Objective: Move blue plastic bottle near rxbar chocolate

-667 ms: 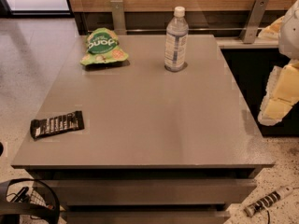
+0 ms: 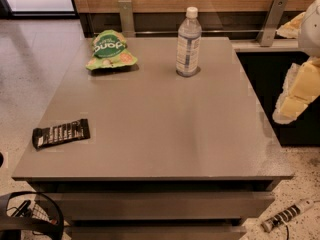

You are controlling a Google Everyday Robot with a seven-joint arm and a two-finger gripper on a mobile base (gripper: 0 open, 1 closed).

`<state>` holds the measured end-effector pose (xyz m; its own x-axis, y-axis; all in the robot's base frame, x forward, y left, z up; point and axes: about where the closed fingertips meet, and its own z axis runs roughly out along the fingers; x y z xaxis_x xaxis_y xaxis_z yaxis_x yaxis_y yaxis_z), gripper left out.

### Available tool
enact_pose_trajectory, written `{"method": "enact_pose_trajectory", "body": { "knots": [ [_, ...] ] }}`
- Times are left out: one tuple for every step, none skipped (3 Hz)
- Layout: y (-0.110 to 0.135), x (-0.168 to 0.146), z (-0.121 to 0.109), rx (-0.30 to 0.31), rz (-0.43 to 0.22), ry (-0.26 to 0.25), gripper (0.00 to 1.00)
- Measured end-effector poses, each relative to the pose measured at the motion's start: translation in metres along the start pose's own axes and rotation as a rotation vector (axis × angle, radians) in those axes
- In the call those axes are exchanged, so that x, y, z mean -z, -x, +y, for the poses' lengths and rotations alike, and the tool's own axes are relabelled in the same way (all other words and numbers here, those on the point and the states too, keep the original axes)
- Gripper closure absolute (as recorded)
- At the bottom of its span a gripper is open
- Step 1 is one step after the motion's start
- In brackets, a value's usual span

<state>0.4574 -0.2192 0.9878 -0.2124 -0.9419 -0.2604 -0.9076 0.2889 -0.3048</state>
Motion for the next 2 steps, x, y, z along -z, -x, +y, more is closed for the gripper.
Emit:
{"method": "enact_pose_trajectory", "body": {
  "knots": [
    [0.006, -0.017, -0.060, -0.082, -0.146, -0.079, 0.00],
    [0.012, -0.030, -0.099, -0.158, -0.256, -0.126, 0.00]
  ]
}}
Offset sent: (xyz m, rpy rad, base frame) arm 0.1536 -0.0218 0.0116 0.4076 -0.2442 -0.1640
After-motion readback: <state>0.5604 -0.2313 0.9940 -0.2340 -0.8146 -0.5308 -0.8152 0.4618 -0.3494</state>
